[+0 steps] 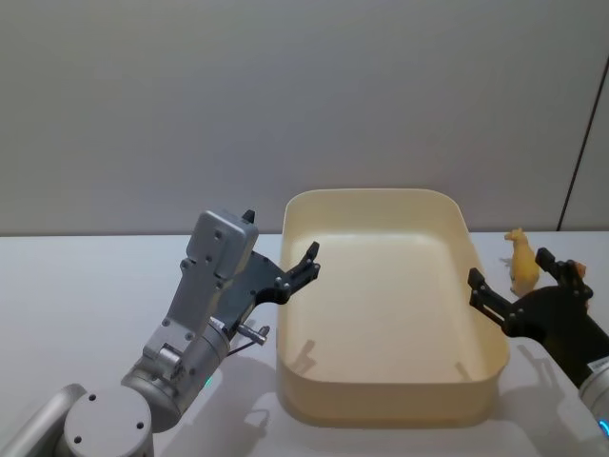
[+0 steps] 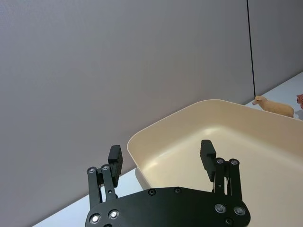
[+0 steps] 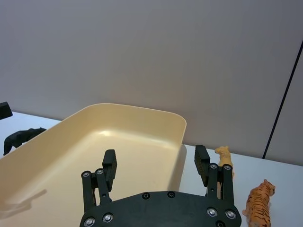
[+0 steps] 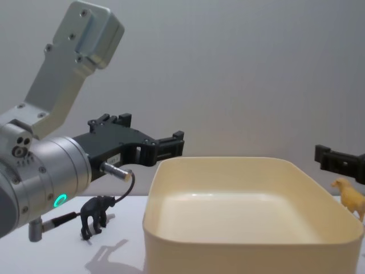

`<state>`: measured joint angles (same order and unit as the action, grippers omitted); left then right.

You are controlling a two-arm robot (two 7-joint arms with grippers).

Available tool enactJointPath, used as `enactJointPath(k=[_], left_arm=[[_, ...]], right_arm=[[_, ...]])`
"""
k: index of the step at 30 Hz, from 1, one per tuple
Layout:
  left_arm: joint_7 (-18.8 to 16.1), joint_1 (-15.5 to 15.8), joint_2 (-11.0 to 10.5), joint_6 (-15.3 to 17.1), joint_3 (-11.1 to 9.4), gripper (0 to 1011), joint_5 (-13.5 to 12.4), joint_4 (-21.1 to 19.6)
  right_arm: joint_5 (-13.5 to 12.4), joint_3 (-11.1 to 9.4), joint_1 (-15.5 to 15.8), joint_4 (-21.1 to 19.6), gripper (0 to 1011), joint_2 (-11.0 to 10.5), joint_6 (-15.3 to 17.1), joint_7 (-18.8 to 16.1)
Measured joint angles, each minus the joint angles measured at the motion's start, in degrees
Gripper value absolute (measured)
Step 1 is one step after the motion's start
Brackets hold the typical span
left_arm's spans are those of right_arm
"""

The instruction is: Pick up the toy alternately with two hands and place it into the central storage box.

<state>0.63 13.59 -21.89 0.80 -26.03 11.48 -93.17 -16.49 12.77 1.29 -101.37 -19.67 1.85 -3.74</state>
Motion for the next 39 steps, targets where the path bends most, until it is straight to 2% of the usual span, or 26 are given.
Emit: enactJointPath(k=[8, 13, 21, 30, 39], left_arm=[[0.00, 0.00, 0.00, 0.00, 0.00, 1001, 0.00, 0.00], [0.00, 0.00, 0.00, 0.00, 0.00, 1001, 0.00, 0.00], [0.00, 0.00, 0.00, 0.00, 0.00, 1001, 0.00, 0.00], [0.00, 0.00, 0.00, 0.00, 0.00, 1001, 0.00, 0.00], [0.00, 0.00, 0.00, 0.00, 0.00, 1001, 0.00, 0.00]], right_arm=[[-0.62, -1.16, 2.12, -0.99, 1001, -1.91, -0.42, 1.22], [-1.01, -2.54, 3.83, -1.42, 1001, -3.82, -0.56, 2.53], [-1.17, -4.30, 4.88, -0.45, 1001, -5.73, 0.21, 4.77], [-0.11, -4.71, 2.11, 4.42, 1001, -5.27, 2.69, 5.30], [2.70, -3.33, -3.16, 11.92, 1001, -2.53, 4.75, 4.17]])
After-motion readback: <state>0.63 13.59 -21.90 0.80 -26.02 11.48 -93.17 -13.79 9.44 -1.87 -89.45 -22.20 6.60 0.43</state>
